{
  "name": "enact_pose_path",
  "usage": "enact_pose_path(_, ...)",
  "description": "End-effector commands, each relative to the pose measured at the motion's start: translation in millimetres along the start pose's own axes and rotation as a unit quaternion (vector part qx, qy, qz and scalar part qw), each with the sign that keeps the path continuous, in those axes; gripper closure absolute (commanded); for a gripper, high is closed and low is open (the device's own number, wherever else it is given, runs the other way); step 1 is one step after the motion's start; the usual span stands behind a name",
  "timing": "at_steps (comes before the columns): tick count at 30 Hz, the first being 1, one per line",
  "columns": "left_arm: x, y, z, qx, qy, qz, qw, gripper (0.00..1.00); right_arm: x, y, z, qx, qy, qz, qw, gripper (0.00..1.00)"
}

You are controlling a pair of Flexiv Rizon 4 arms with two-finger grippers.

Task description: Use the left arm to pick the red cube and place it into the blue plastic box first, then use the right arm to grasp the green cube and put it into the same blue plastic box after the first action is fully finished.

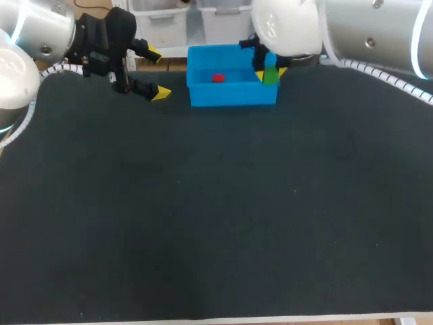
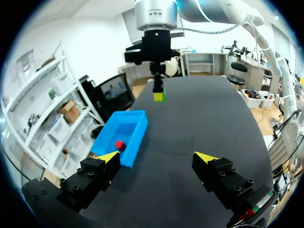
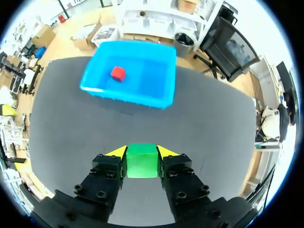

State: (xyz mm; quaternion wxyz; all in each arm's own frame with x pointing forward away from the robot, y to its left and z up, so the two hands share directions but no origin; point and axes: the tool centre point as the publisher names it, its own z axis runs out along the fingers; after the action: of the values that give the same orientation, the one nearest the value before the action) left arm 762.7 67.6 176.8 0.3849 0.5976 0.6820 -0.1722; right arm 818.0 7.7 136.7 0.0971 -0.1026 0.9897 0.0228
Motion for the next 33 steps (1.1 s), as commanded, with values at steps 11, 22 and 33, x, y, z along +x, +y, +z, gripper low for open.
enact_pose_path(11,1.2,0.7,0,0.001,-0.002,0.002,1.000,0.00,-42,-14,-16,-0.121,-0.072,-0.061,0.988,1.00)
enact_pose_path(22,1.2,0.7,0,0.001,-0.002,0.002,1.000,0.00,-87,-24,-9,-0.194,-0.093,-0.110,0.970,1.00)
enact_pose_path(33,1.2,0.7,0,0.001,-0.002,0.002,1.000,0.00,-130,-19,10,-0.240,-0.099,-0.149,0.954,1.00)
